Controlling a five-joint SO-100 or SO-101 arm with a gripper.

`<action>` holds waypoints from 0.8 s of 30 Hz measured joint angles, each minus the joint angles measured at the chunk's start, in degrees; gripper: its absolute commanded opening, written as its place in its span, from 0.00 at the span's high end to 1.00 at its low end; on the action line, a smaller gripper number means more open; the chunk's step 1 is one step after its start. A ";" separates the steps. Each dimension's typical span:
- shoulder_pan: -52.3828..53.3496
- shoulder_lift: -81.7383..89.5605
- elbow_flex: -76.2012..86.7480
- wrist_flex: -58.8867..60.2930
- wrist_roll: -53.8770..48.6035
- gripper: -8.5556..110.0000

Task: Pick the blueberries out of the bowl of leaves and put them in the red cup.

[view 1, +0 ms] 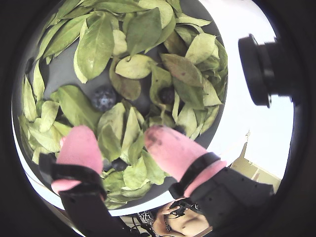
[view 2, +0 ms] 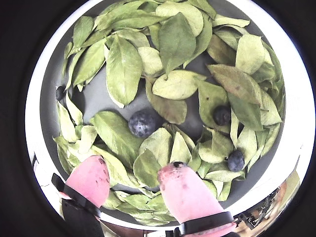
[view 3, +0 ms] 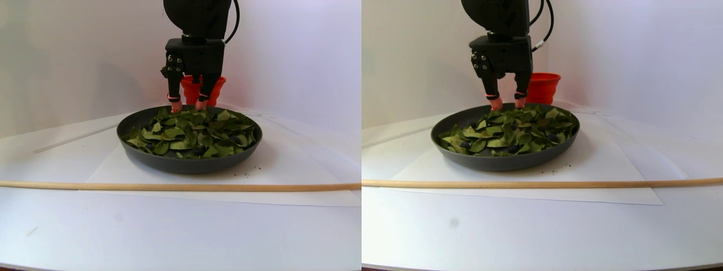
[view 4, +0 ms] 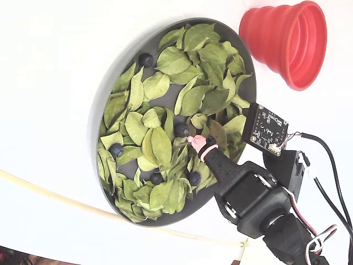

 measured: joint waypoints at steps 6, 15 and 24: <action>0.00 -2.55 -0.44 -1.76 0.00 0.76; 0.00 -5.01 -2.99 -3.08 0.09 0.75; 0.00 -6.86 -2.99 -4.48 0.44 0.75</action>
